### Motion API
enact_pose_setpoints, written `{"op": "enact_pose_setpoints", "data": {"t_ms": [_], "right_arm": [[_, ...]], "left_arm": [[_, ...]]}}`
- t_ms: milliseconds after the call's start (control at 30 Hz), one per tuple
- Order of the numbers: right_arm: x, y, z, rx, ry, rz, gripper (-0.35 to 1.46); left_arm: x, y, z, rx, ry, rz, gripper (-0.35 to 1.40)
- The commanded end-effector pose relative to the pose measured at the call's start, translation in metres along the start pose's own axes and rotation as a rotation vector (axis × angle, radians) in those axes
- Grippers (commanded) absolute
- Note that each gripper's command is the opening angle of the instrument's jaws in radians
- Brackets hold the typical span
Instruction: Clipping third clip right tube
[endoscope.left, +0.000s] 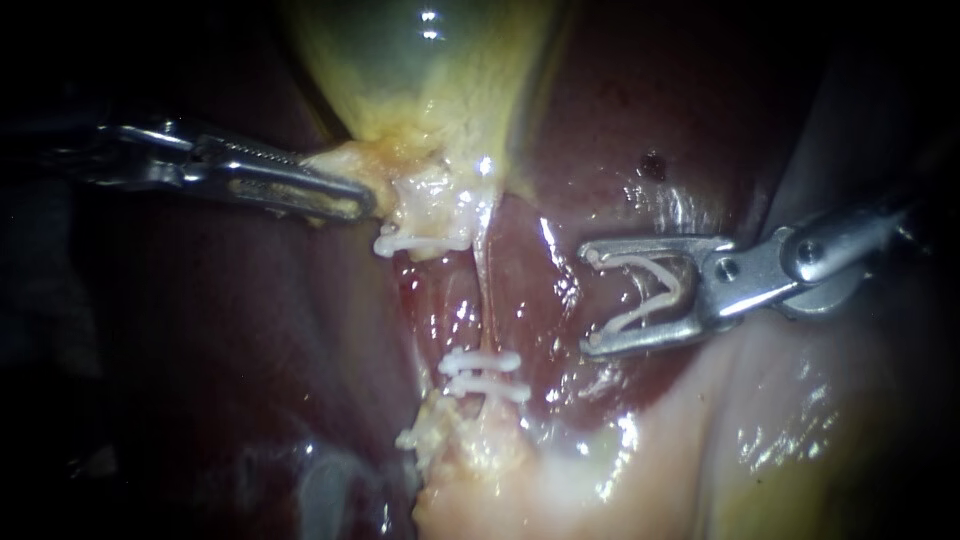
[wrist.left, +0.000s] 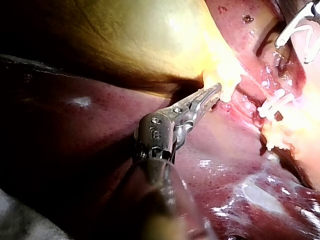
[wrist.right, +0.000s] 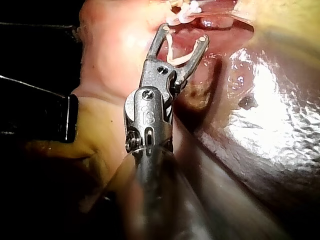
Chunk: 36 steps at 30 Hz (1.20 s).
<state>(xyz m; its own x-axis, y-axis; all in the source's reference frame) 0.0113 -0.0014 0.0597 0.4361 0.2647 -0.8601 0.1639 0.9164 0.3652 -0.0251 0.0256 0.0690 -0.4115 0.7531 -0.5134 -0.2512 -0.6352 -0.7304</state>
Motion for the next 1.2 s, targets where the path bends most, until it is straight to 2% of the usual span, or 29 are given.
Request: {"op": "enact_pose_setpoints", "data": {"t_ms": [33,133,267,467,533,700,900,1200], "right_arm": [[0.0,0.0,0.0,0.0,0.0,0.0,0.5],[0.0,0.0,0.0,0.0,0.0,0.0,0.5],[0.0,0.0,-0.0001,0.0,0.0,0.0,0.5],[0.0,0.0,-0.0001,0.0,0.0,0.0,0.5],[0.0,0.0,0.0,0.0,0.0,0.0,0.5],[-0.0001,0.0001,0.0,0.0,0.0,0.0,0.5],[-0.0001,0.0001,0.0,0.0,0.0,0.0,0.5],[0.0,0.0001,0.0,-0.001,0.0,0.0,0.5]], "left_arm": [[0.0,0.0,0.0,0.0,0.0,0.0,-0.35],[0.0,0.0002,-0.0005,-0.003,-0.001,0.001,-0.35],[0.0003,0.0007,-0.0026,-0.019,-0.005,-0.002,-0.35],[0.0023,0.0021,-0.0081,0.008,0.013,-0.015,-0.35],[0.0029,0.0025,-0.0095,0.013,0.022,-0.026,-0.35],[0.0046,0.0042,-0.0125,0.02,0.046,-0.006,-0.35],[0.0061,0.0061,-0.0138,0.017,0.065,0.004,-0.35],[0.0062,0.0066,-0.0141,0.017,0.068,0.009,-0.35]]}}
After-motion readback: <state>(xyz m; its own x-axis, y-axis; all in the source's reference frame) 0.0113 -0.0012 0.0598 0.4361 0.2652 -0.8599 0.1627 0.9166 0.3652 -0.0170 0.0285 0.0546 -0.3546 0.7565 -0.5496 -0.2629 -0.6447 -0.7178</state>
